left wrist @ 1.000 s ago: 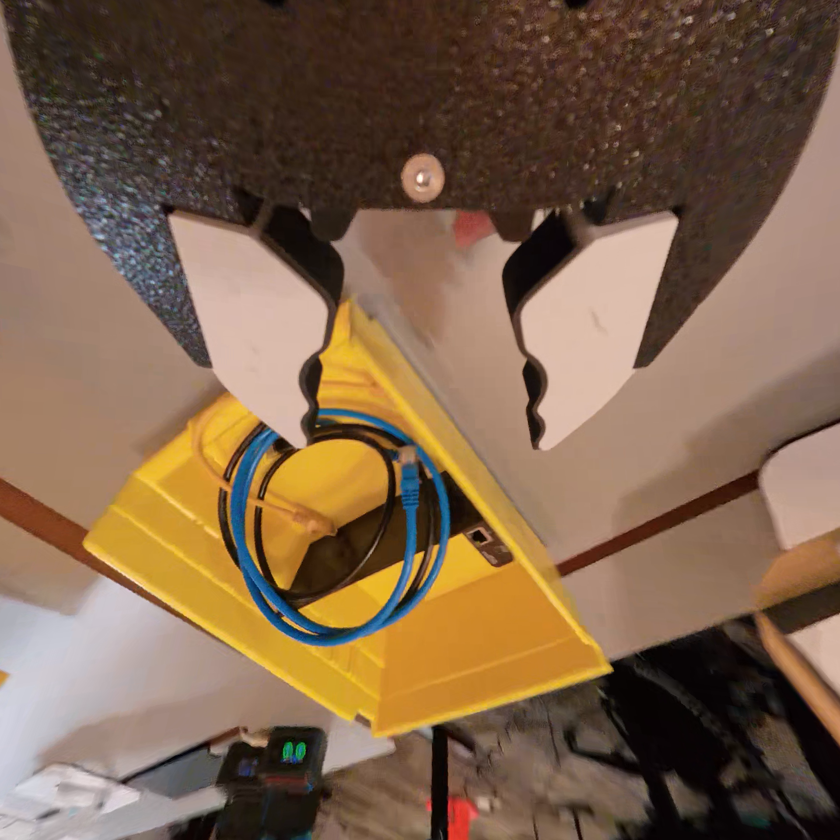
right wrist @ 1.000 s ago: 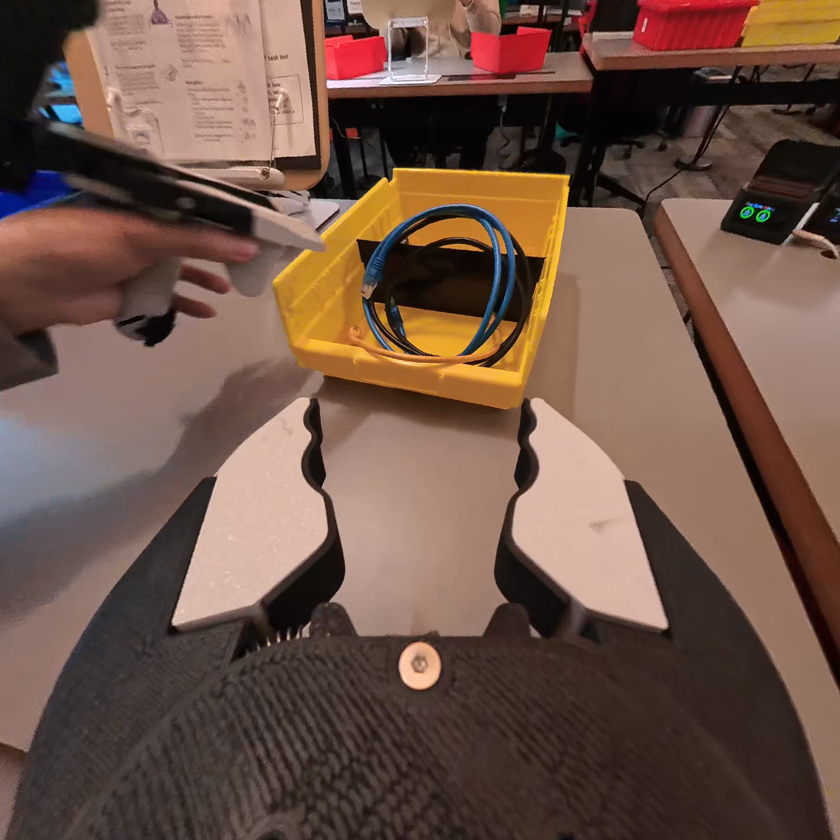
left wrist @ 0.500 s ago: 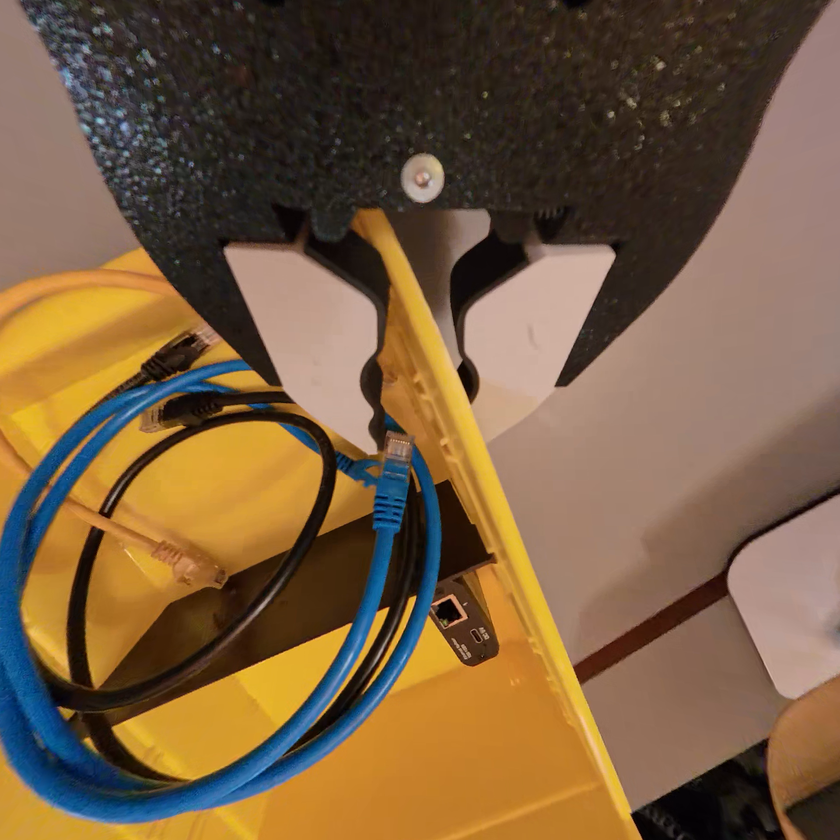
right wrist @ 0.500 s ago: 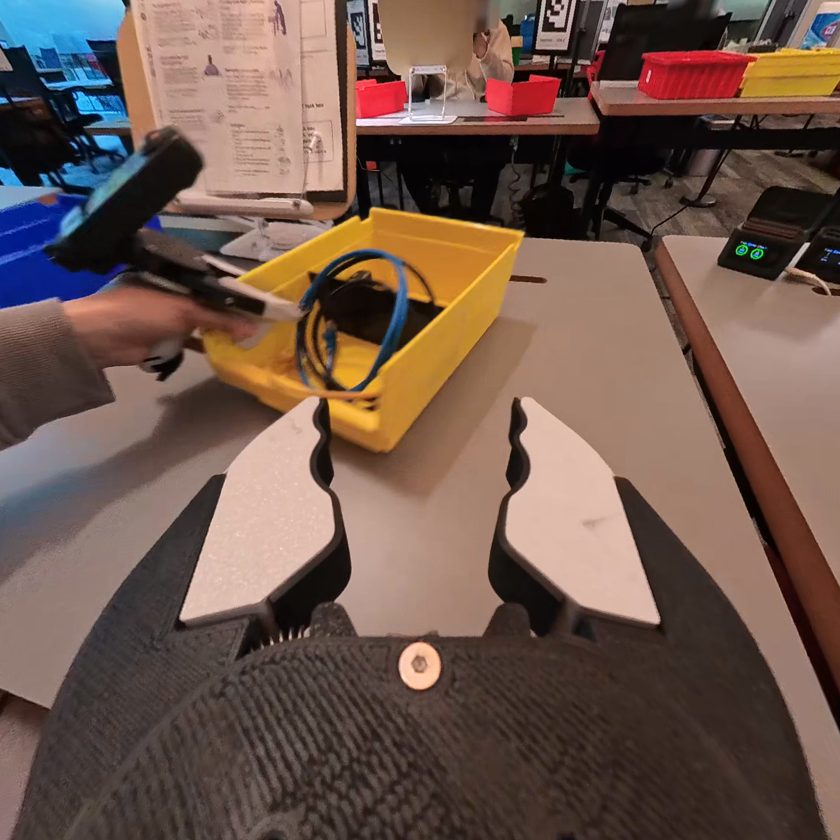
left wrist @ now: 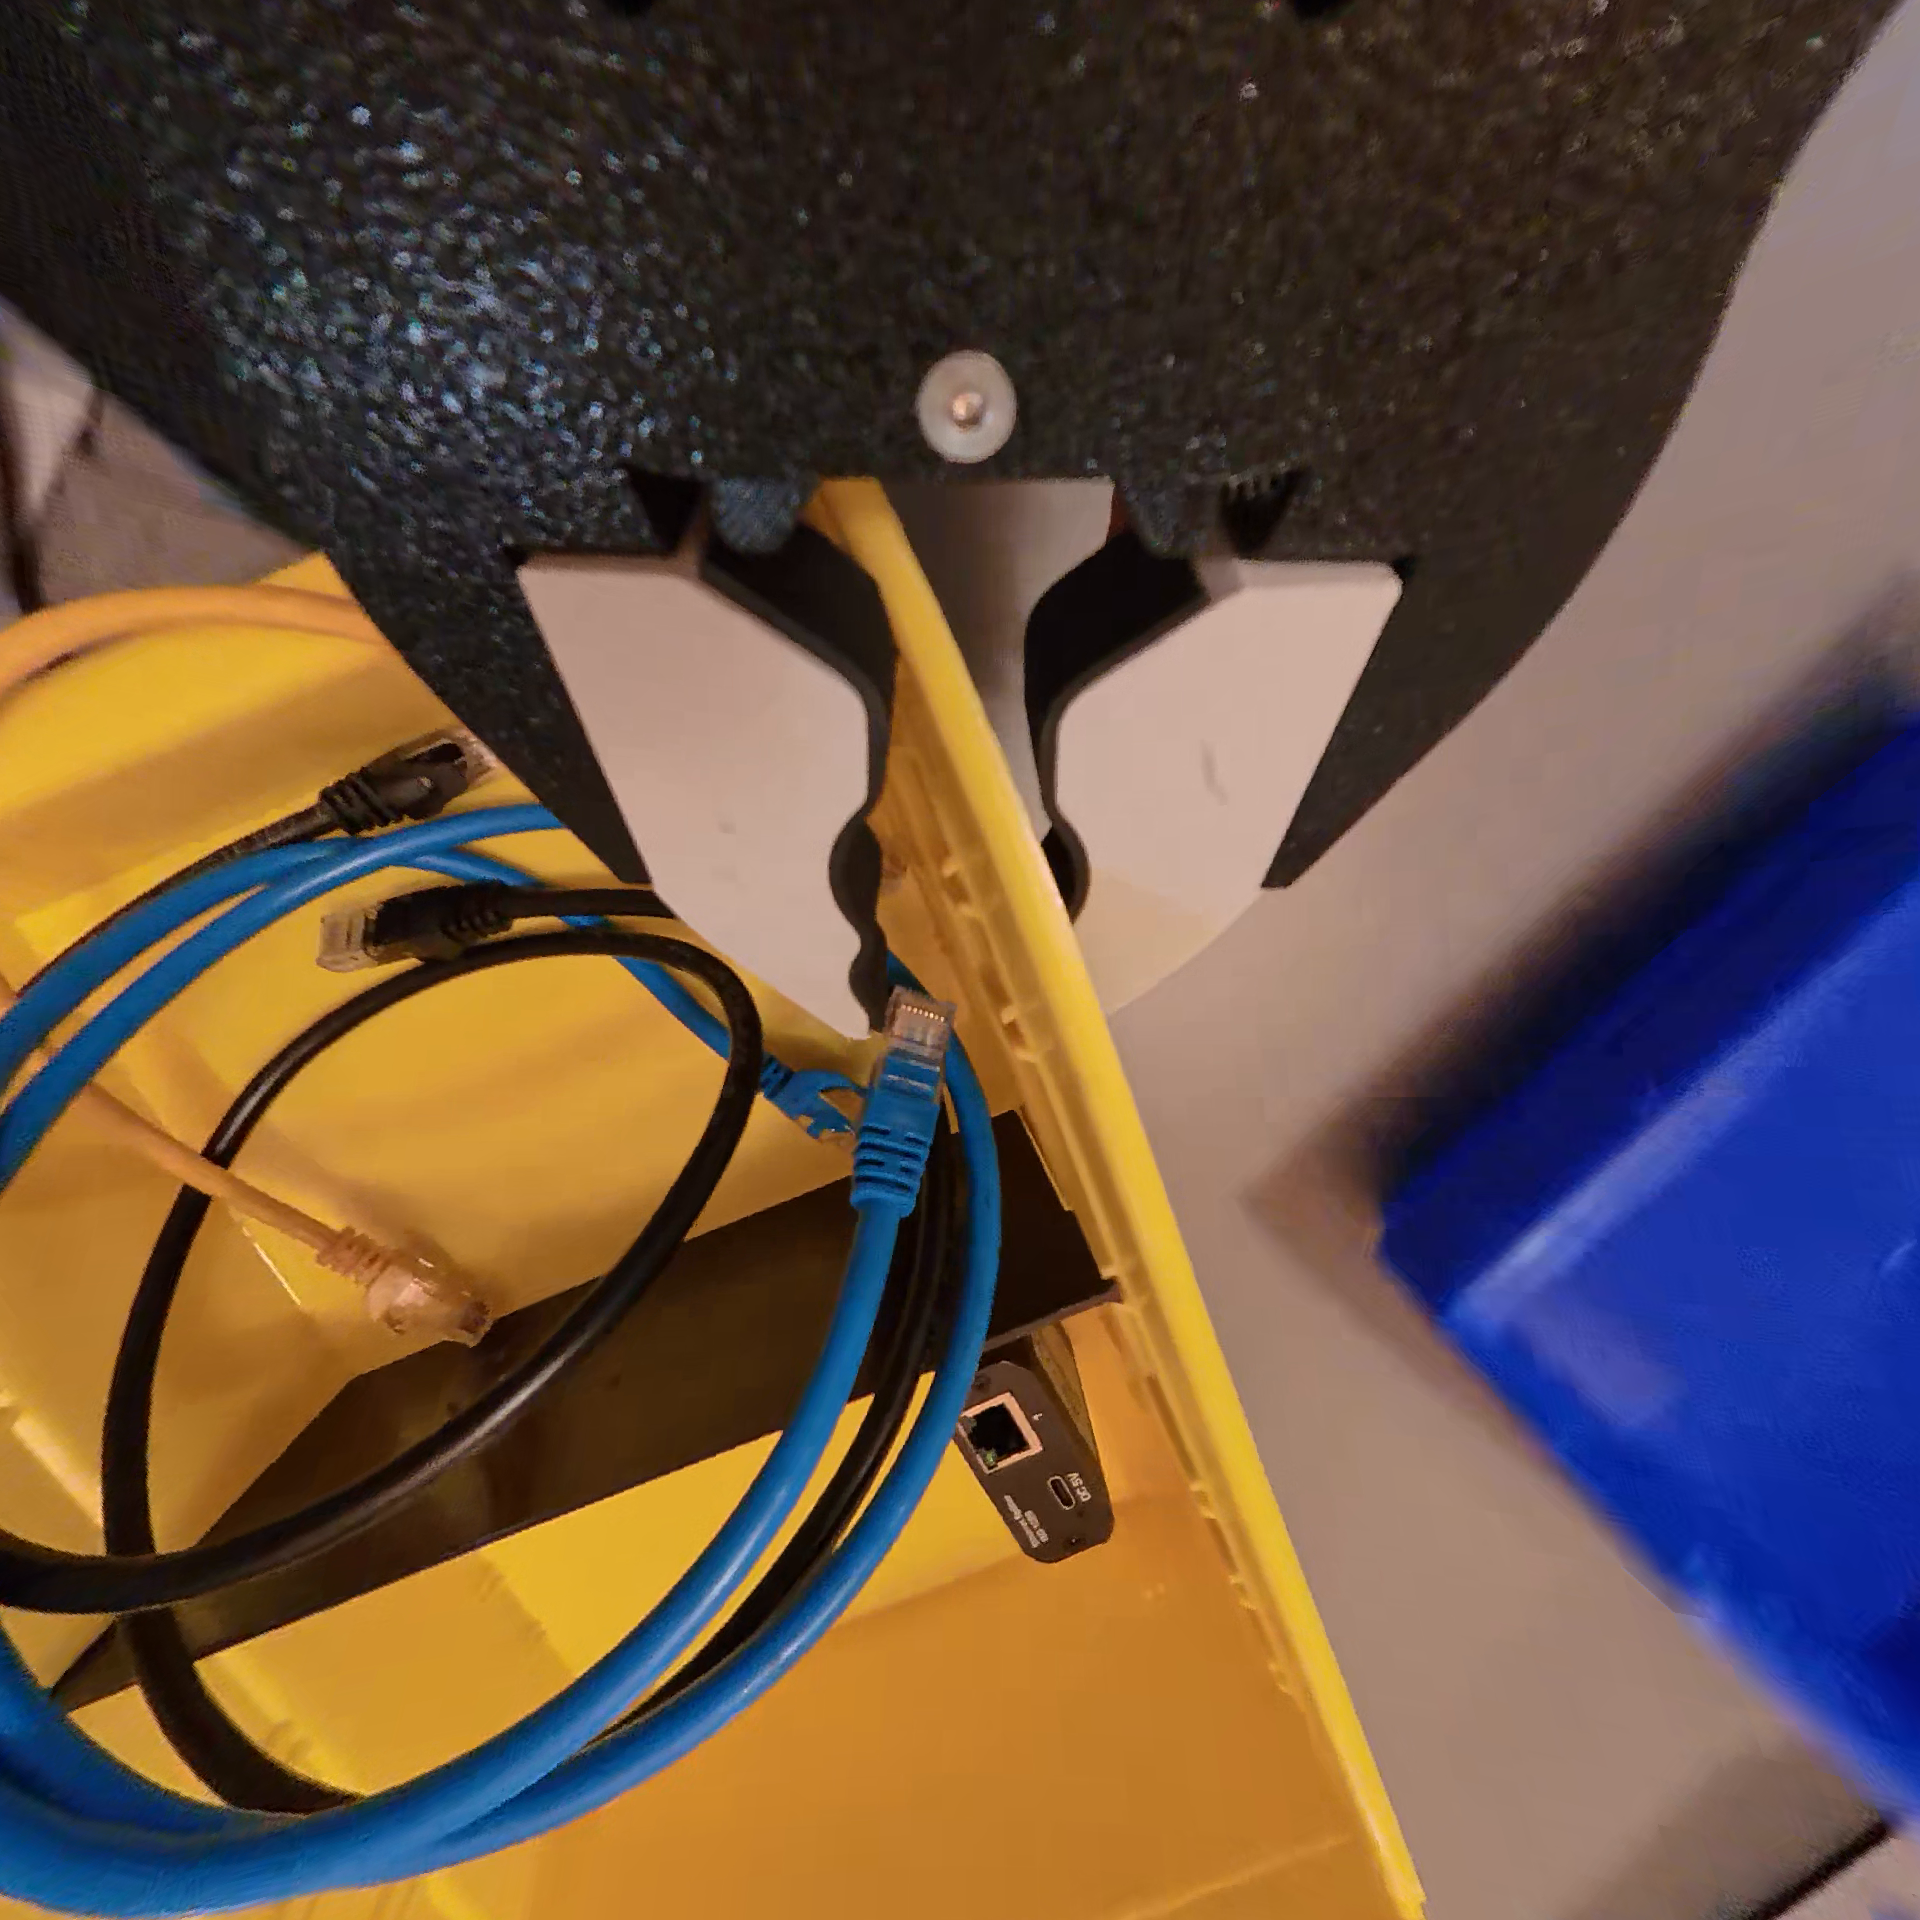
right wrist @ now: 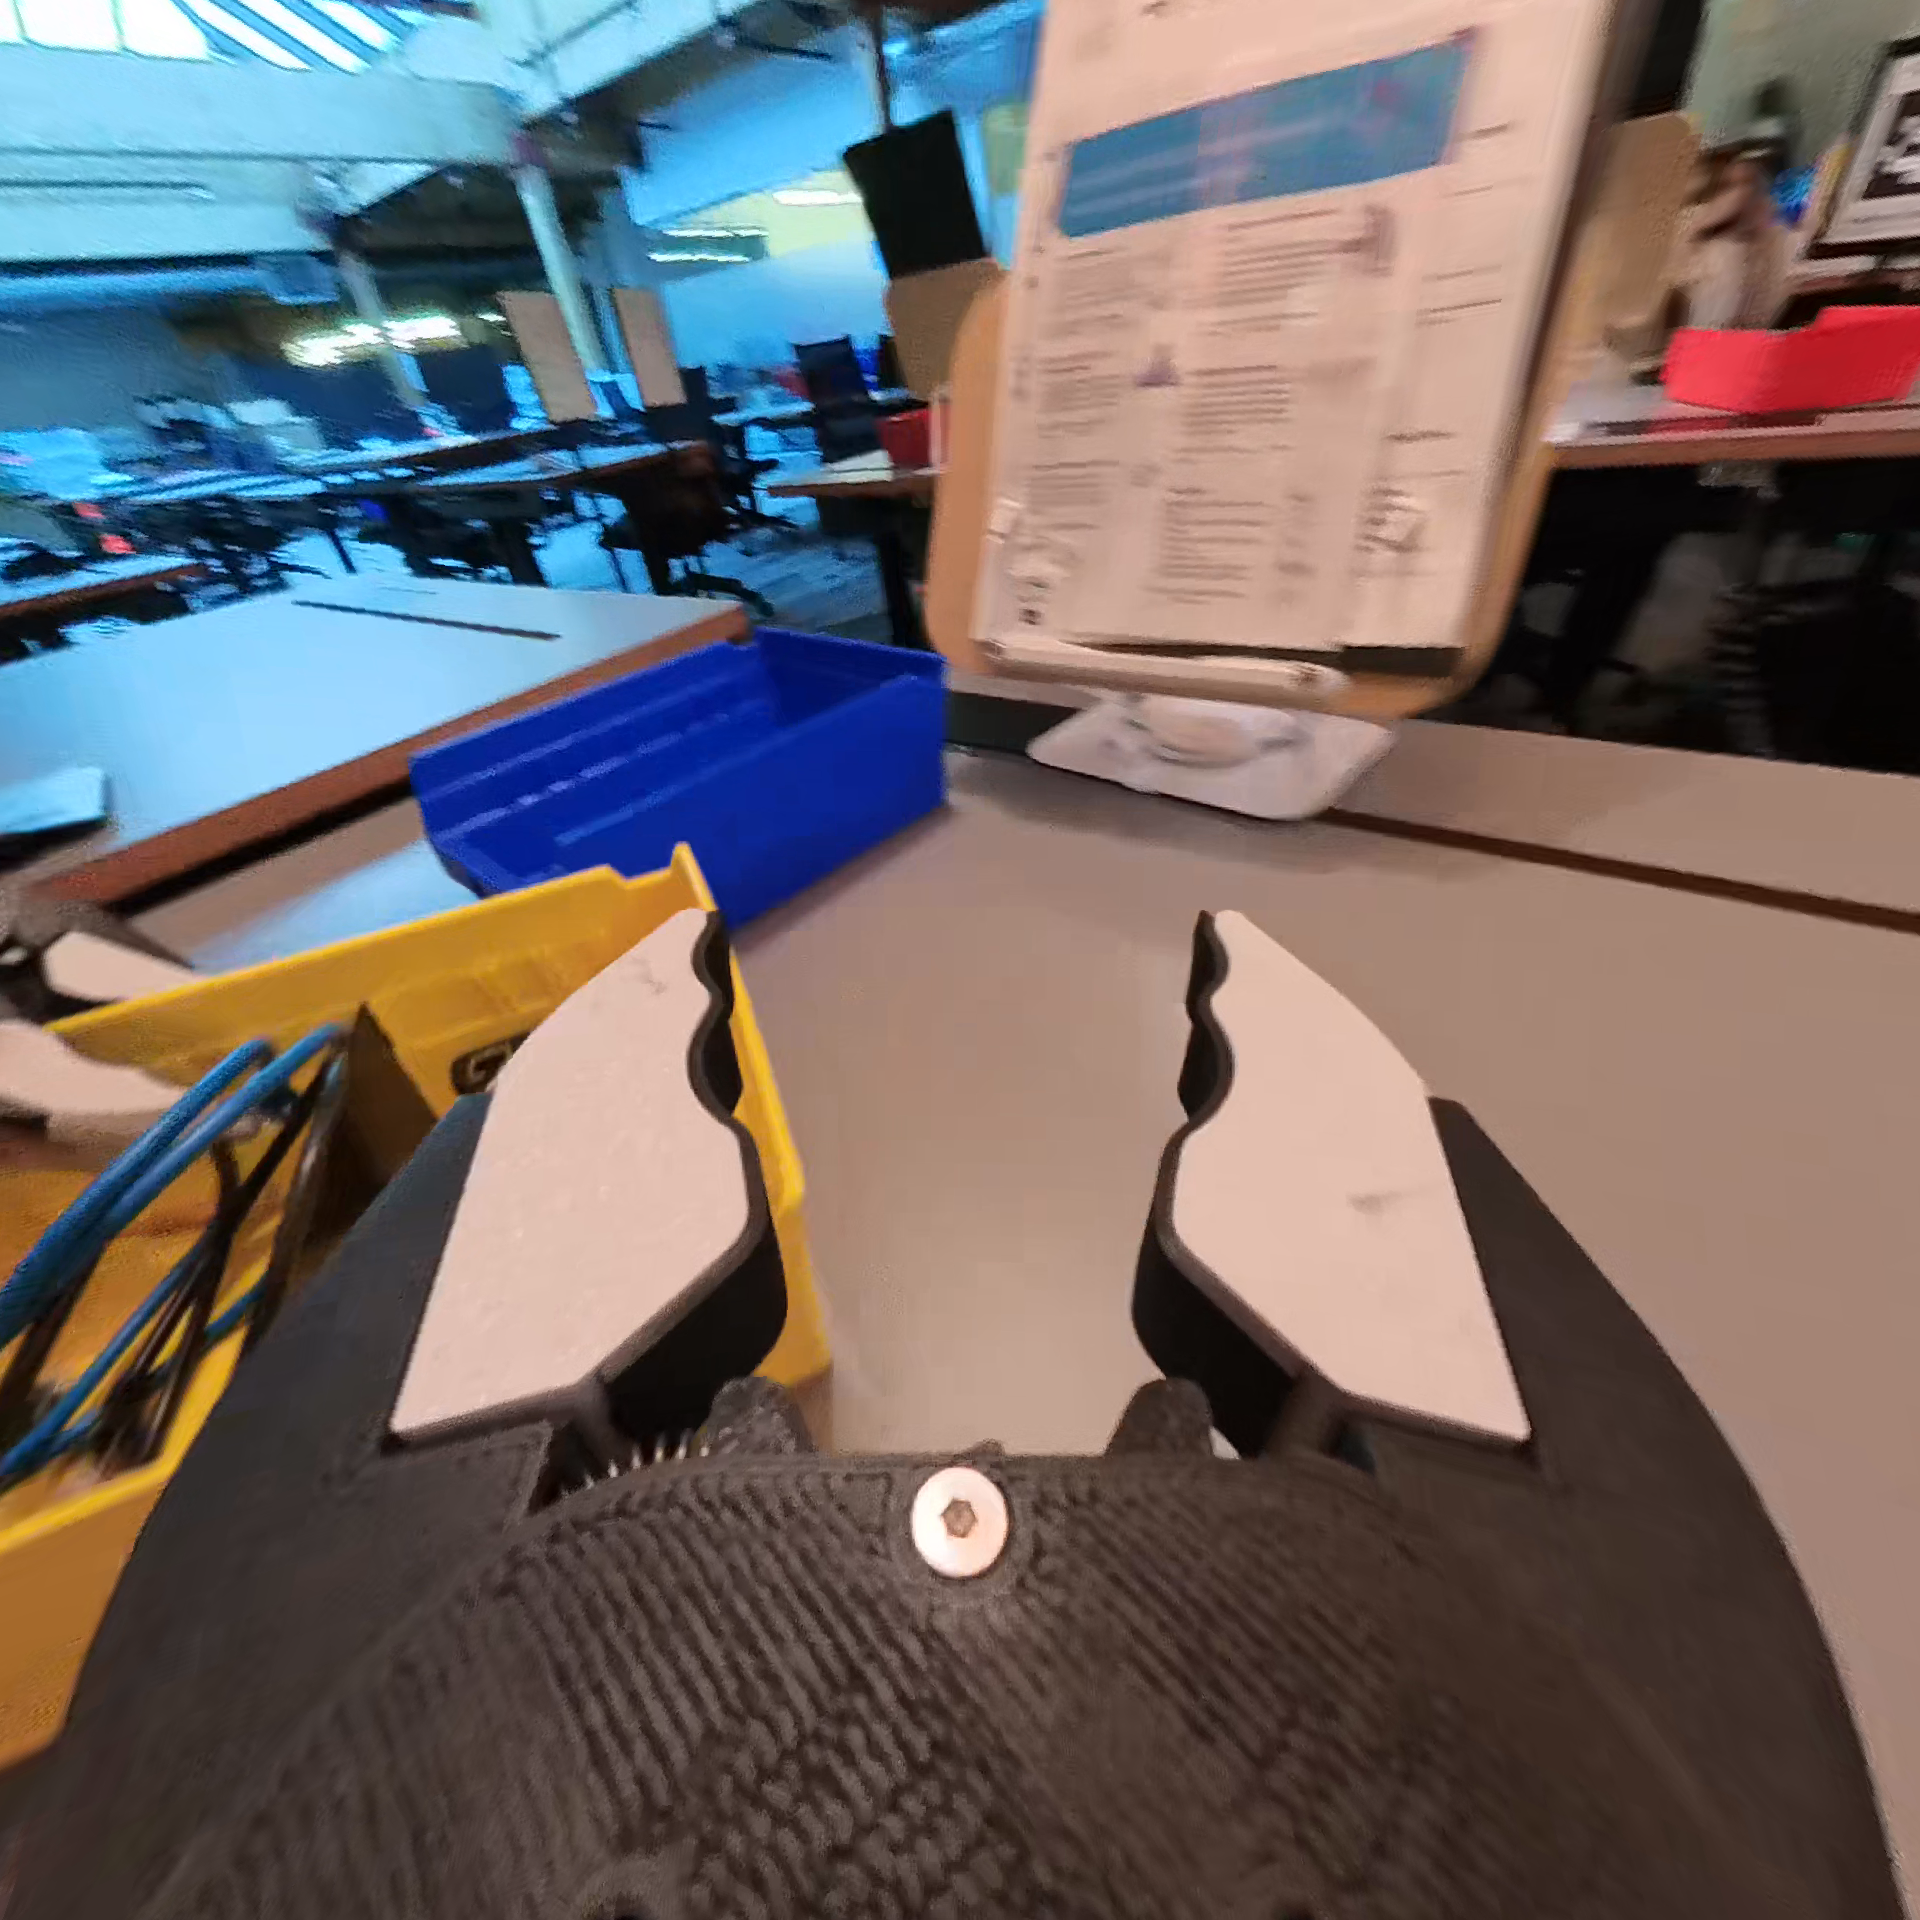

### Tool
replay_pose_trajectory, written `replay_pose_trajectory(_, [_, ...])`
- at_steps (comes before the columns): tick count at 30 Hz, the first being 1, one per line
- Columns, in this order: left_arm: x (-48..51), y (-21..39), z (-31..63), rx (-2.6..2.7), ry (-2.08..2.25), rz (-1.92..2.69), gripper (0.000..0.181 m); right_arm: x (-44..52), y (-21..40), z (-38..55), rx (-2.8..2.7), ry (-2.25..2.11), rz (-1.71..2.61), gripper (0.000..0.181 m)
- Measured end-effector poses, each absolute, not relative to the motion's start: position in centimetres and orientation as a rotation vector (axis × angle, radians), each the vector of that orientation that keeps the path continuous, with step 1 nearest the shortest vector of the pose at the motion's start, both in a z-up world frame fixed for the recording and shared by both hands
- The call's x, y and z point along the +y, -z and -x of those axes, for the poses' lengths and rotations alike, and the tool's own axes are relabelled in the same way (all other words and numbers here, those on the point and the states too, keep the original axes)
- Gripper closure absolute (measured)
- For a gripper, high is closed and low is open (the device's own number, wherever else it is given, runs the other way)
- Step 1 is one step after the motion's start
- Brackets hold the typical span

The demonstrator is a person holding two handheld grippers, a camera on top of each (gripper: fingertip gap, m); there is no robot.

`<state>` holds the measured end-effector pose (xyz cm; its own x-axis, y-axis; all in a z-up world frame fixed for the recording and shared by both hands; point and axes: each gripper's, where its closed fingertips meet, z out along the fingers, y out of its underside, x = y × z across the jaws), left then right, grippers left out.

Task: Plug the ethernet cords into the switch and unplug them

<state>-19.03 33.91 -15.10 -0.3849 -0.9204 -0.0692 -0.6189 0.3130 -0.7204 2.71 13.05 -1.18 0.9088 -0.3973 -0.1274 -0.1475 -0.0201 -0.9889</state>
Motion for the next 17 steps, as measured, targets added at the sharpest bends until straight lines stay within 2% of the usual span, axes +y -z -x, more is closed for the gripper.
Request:
replay_pose_trajectory(1, [35.2,15.0,21.0,2.097,0.828,1.39,0.157,16.2,1.1,-2.2,0.416,0.179,1.594,0.092])
replay_pose_trajectory(7, [39.7,14.6,30.0,2.049,0.76,1.496,0.157,35.1,3.9,0.5,0.501,-0.044,1.762,0.069])
replay_pose_trajectory(9, [40.4,14.5,32.0,2.036,0.775,1.523,0.157,39.9,4.8,1.6,0.531,-0.079,1.772,0.075])
replay_pose_trajectory(14, [43.7,14.4,35.9,1.973,0.756,1.636,0.157,46.8,9.6,1.3,0.648,0.025,1.909,0.072])
replay_pose_trajectory(17, [46.6,14.7,38.8,1.894,0.685,1.755,0.157,48.2,12.6,1.8,0.565,-0.009,2.057,0.085])
